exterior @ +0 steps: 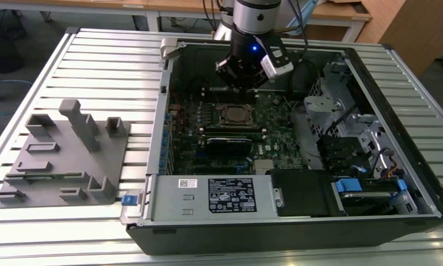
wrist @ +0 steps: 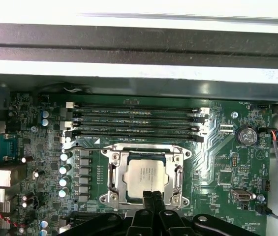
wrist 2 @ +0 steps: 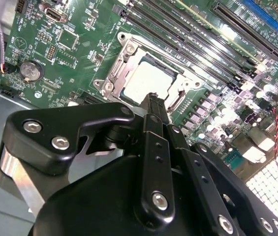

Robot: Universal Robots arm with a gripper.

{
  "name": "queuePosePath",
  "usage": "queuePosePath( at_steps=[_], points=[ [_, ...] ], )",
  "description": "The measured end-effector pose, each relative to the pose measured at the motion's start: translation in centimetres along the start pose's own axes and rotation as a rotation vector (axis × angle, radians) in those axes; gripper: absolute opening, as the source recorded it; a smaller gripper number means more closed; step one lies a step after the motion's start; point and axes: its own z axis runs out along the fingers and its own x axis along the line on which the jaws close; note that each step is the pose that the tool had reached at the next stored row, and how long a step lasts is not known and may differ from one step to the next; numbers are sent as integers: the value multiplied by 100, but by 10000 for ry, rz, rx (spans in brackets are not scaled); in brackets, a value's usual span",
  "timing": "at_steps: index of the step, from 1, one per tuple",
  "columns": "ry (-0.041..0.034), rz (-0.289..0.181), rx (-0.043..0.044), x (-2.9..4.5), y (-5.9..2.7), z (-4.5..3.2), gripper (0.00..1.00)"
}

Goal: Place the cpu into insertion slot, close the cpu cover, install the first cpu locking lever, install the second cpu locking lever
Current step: 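Install the first cpu locking lever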

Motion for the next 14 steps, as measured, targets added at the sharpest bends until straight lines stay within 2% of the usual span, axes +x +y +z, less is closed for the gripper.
queuePosePath(
  at_steps=[4, 14],
  points=[
    [-3, 0, -2, 79, 2, 0, 11],
    [-7, -1, 0, 372, 10, 7, 11]
  ],
)
